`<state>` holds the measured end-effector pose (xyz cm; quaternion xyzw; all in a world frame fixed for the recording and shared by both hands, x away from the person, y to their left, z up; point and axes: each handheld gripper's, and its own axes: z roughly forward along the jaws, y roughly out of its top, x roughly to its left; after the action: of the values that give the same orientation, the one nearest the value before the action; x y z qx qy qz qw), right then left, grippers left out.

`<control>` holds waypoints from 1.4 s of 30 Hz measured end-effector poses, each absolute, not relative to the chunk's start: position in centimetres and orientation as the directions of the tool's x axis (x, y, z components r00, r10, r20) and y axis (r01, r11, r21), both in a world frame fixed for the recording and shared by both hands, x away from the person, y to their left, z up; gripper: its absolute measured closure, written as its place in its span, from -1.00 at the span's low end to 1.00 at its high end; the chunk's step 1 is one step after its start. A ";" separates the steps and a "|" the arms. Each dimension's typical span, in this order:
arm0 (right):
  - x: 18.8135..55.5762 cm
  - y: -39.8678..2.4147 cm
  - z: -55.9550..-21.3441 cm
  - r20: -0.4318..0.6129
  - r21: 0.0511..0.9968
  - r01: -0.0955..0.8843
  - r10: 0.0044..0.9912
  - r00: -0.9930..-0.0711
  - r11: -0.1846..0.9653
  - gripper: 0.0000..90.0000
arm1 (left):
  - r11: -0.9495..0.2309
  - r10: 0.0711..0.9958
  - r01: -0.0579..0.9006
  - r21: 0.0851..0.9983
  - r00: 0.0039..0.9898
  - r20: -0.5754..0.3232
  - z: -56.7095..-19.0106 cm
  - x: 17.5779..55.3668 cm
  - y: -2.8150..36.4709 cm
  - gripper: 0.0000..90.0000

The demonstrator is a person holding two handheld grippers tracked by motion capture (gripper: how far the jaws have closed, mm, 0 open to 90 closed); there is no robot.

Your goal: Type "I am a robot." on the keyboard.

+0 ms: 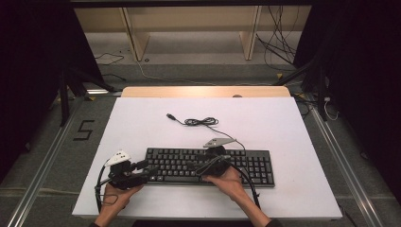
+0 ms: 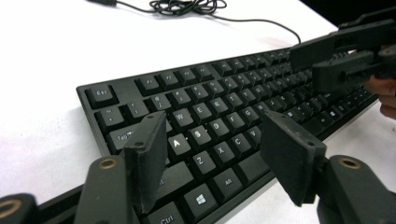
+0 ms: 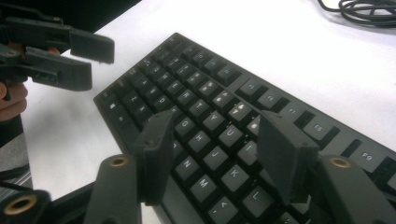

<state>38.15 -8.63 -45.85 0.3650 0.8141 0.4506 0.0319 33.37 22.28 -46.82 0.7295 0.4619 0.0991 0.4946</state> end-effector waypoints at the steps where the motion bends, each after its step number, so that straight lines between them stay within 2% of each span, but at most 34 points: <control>1: 38.1 -8.6 -45.8 0.278 0.756 0.566 0.622 -0.733 0.329 0.03 | -0.080 0.768 0.570 0.818 0.558 -0.314 -46.8 33.3 22.3 -0.11; 11: 36.9 -8.0 -46.0 0.270 0.750 0.549 0.586 -0.764 0.369 0.13 | -0.061 0.762 0.553 0.831 0.564 -0.319 -46.6 33.2 22.4 -0.25; 31: 35.5 -7.5 -46.4 0.256 0.747 0.514 0.530 -0.808 0.423 0.85 | -0.065 0.754 0.527 0.847 0.582 -0.304 -46.4 33.1 22.3 -0.35; 42: 35.1 -7.0 -46.9 0.250 0.736 0.508 0.518 -0.818 0.447 0.99 | -0.062 0.751 0.521 0.851 0.586 -0.304 -46.4 33.0 22.2 -0.36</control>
<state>35.10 -7.01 -46.89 0.3018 0.8505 0.4308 0.0059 33.00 22.19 -46.40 0.7205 0.4416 0.1098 0.5232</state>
